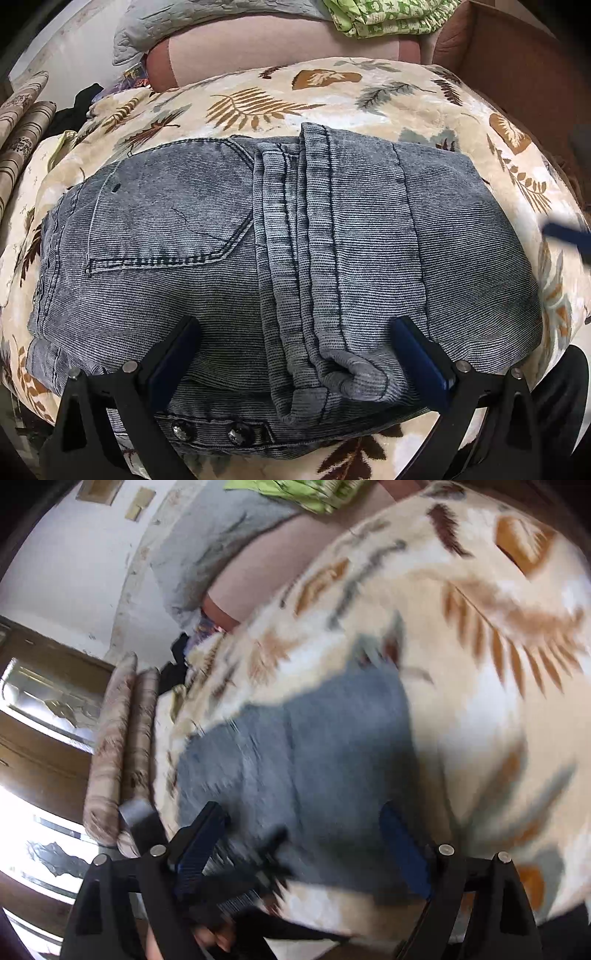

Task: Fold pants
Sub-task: 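Open the right gripper and lift it away from the jeans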

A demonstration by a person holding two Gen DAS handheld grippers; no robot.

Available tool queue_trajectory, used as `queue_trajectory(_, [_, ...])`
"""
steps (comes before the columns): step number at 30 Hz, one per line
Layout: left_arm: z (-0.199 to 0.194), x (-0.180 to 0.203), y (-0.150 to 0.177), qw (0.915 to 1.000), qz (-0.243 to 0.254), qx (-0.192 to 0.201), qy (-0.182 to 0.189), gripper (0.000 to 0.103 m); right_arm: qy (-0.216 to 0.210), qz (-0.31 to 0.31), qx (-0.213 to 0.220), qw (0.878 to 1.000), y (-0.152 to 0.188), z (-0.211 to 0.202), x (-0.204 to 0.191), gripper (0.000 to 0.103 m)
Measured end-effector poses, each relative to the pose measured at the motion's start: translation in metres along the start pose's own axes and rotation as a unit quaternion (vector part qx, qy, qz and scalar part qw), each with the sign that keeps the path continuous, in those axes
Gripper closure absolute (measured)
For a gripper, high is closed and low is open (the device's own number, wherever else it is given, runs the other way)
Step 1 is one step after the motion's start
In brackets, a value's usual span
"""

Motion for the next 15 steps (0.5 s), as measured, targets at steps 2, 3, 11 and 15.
queue_trajectory(2, [0.000,-0.001,0.000,1.0000,0.000,-0.001,0.002,0.001,0.016,0.006,0.002,1.000,-0.023,0.015,0.008,0.014])
queue_trajectory(3, [0.000,-0.001,0.000,1.0000,0.001,-0.001,0.002,0.001,0.027,0.009,-0.004,1.000,-0.034,0.029,0.015,0.014])
queue_trajectory(11, [-0.035,-0.057,-0.003,0.9885,-0.110,0.019,0.102,0.001,0.089,-0.012,-0.037,0.995,-0.041,0.054,0.019,0.010])
queue_trajectory(15, [-0.064,-0.145,0.015,0.9613,-0.251,0.060,0.095,0.001,0.080,-0.068,-0.018,0.994,-0.016,0.033,-0.012,0.010])
Point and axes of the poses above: each gripper's, at about its wrist camera, not at the fingertips, and z roughly the way its jaws point, x to its right, y to its underside, the point moved 1 cm from there along z, roughly the way its jaws point, and after that the axes turned 10 degrees about -z, right-handed, at the moved point
